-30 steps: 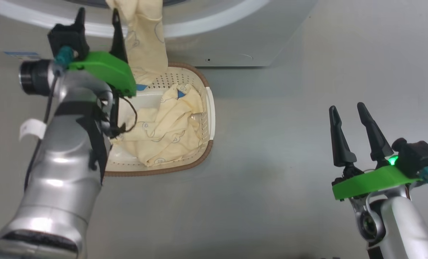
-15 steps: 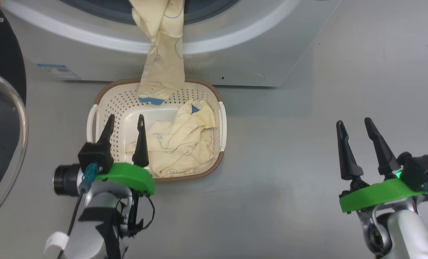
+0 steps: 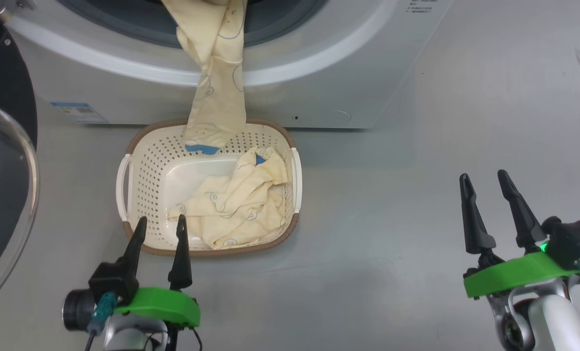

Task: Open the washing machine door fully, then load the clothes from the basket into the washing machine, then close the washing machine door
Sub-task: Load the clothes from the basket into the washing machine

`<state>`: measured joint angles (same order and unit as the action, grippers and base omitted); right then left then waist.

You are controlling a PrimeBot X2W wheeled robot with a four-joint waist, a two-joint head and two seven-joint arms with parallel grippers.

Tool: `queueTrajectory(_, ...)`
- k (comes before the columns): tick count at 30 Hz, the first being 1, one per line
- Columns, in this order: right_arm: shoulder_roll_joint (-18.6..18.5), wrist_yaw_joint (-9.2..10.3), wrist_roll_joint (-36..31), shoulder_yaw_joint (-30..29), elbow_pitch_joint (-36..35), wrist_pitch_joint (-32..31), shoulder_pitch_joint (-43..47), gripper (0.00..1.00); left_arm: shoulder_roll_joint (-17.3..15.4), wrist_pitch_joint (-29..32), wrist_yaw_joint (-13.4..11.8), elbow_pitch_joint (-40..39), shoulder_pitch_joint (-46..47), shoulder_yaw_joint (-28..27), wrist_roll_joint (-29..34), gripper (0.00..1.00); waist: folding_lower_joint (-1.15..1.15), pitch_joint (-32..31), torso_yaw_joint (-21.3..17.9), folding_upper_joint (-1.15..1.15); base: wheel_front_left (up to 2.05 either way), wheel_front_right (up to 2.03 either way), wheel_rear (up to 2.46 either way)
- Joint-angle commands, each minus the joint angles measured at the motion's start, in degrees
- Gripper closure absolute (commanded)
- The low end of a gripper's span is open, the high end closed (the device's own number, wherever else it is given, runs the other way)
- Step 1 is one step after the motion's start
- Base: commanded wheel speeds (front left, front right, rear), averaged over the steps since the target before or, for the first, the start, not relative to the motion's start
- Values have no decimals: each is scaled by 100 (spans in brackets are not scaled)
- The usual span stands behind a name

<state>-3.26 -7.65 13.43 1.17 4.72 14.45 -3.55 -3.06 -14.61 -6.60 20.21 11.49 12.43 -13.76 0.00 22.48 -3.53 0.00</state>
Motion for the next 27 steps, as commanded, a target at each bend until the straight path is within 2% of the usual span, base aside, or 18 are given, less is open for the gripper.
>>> queueTrajectory(1,-87,16,-53,89,-201,55,22,0,-102,-39,21,-303,-121,-263,77,0,0,27,-24,0,0,0,0)
queueTrajectory(12,-77,16,-50,51,-226,55,23,0,-18,-39,126,-760,-575,-618,229,0,0,110,-92,0,0,0,0)
queueTrajectory(27,-52,16,-45,132,-215,55,3,0,7,-39,227,-745,-571,-841,350,0,0,163,-226,0,0,0,0)
